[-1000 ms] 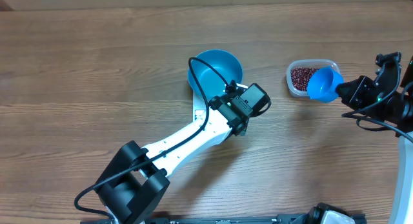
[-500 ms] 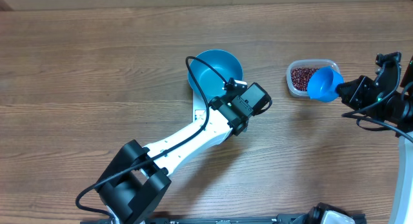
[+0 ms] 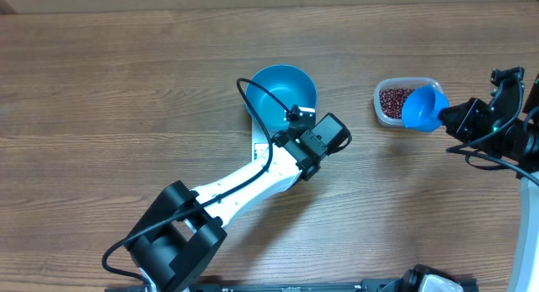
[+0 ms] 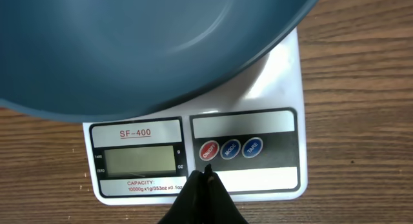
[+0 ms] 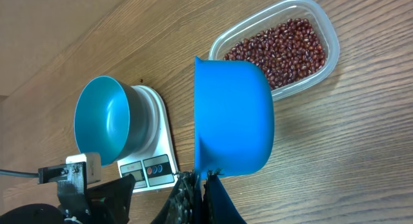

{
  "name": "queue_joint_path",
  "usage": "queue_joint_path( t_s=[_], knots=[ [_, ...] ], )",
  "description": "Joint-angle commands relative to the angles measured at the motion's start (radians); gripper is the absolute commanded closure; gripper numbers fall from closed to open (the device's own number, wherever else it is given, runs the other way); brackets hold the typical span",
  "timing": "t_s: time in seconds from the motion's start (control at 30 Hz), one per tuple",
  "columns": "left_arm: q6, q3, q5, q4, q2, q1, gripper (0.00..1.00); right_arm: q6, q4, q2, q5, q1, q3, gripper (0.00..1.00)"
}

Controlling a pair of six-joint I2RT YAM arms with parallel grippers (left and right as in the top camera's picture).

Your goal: Scoop item into bowl and weigh 150g on scale

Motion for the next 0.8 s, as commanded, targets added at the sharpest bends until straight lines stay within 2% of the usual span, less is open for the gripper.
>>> queue_joint_path(
  t_s=[0.0, 0.77],
  knots=[
    [-0.018, -0.016, -0.031, 0.003, 0.018, -0.006, 0.96, -0.008, 0.006, -0.001, -0.004, -0.005, 0.033, 0.96],
    [0.014, -0.111, -0.054, 0.157, 0.022, -0.005, 0.96, -0.008, 0.003, -0.001, -0.004, -0.005, 0.033, 0.96]
  ],
)
